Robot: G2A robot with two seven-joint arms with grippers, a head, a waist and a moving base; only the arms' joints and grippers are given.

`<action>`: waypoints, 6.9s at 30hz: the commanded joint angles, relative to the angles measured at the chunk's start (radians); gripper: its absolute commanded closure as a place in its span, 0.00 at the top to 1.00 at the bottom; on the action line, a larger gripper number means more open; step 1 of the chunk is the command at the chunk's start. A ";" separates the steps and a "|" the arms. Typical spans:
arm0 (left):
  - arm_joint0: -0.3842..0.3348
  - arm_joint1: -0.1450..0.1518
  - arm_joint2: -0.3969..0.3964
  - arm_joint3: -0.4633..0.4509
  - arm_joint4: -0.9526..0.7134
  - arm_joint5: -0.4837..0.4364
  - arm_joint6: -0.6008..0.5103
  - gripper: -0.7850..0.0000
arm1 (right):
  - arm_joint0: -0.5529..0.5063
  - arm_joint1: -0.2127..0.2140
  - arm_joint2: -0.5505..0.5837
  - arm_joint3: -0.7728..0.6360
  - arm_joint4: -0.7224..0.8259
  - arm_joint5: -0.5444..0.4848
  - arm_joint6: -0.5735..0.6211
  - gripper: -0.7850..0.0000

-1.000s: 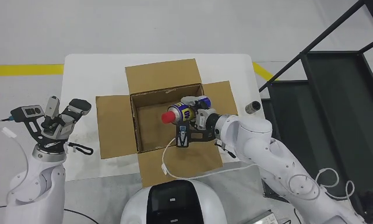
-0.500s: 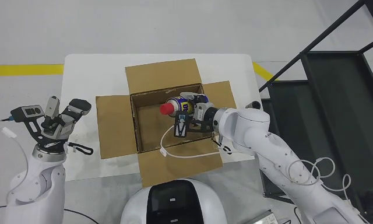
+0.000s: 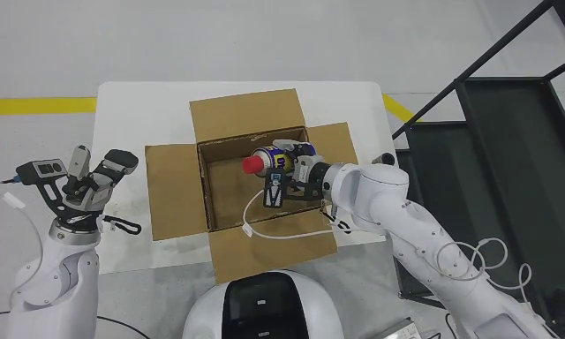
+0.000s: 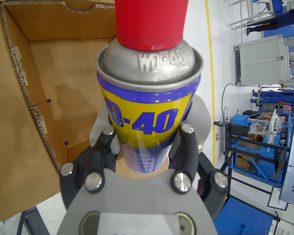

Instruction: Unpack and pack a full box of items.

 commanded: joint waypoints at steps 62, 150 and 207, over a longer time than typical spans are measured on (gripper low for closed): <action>0.000 0.000 0.000 0.000 0.000 0.000 0.000 1.00 | 0.527 -0.220 -0.465 0.651 0.336 -0.091 0.240 1.00; 0.000 0.000 0.000 0.000 0.000 0.000 0.000 1.00 | -0.389 0.037 0.665 0.363 0.592 -0.104 -0.471 1.00; 0.000 0.000 0.000 0.000 0.000 0.000 0.000 1.00 | -0.322 0.038 0.543 0.853 0.300 0.027 -0.529 1.00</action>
